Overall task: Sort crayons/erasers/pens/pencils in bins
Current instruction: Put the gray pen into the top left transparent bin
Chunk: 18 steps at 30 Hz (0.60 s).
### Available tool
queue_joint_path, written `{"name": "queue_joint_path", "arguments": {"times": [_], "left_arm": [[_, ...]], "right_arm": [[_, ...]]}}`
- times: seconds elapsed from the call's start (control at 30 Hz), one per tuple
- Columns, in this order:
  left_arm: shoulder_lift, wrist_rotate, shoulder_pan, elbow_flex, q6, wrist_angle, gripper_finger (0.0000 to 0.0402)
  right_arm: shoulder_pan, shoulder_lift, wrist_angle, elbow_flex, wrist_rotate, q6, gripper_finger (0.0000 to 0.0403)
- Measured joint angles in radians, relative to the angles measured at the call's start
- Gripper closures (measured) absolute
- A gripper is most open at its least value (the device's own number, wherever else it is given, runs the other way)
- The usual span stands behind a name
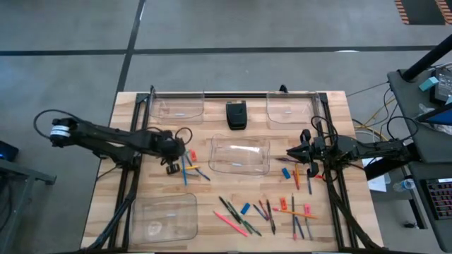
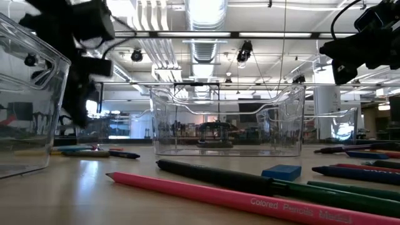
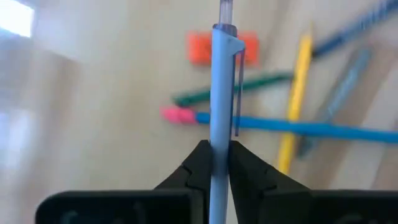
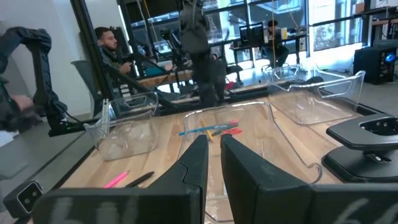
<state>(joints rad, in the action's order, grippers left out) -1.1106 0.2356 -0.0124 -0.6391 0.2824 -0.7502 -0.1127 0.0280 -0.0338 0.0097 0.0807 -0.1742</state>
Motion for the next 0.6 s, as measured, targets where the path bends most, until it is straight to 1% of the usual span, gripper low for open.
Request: {"name": "queue_joint_path", "arguments": {"times": [0.07, 0.17, 0.23, 0.4, 0.47, 0.53, 0.6], "left_arm": [[0.027, 0.11, 0.0, -0.053, -0.008, -0.031, 0.0383], [0.056, 0.277, 0.028, -0.131, -0.103, -0.039, 0.0383], [0.051, 0.332, 0.083, -0.185, -0.196, -0.04, 0.0383], [-0.031, 0.324, 0.319, -0.318, -0.428, -0.045, 0.0383], [-0.076, 0.315, 0.418, -0.356, -0.495, -0.045, 0.0383], [-0.122, 0.273, 0.508, -0.387, -0.552, -0.044, 0.0383], [-0.169, 0.207, 0.58, -0.409, -0.599, -0.043, 0.0383]], "right_arm": [[0.0, 0.0, 0.0, 0.0, 0.0, -0.001, 0.0367], [0.0, 0.0, 0.0, 0.0, 0.0, 0.0, 0.0367], [0.0, 0.0, 0.0, 0.0, 0.0, -0.001, 0.0367], [0.0, 0.0, 0.0, 0.0, 0.0, -0.001, 0.0367], [0.0, 0.0, 0.0, 0.0, 0.0, -0.001, 0.0367], [0.0, 0.0, 0.0, 0.0, 0.0, 0.0, 0.0367], [0.0, 0.0, 0.0, 0.0, 0.0, -0.001, 0.0367]]}}
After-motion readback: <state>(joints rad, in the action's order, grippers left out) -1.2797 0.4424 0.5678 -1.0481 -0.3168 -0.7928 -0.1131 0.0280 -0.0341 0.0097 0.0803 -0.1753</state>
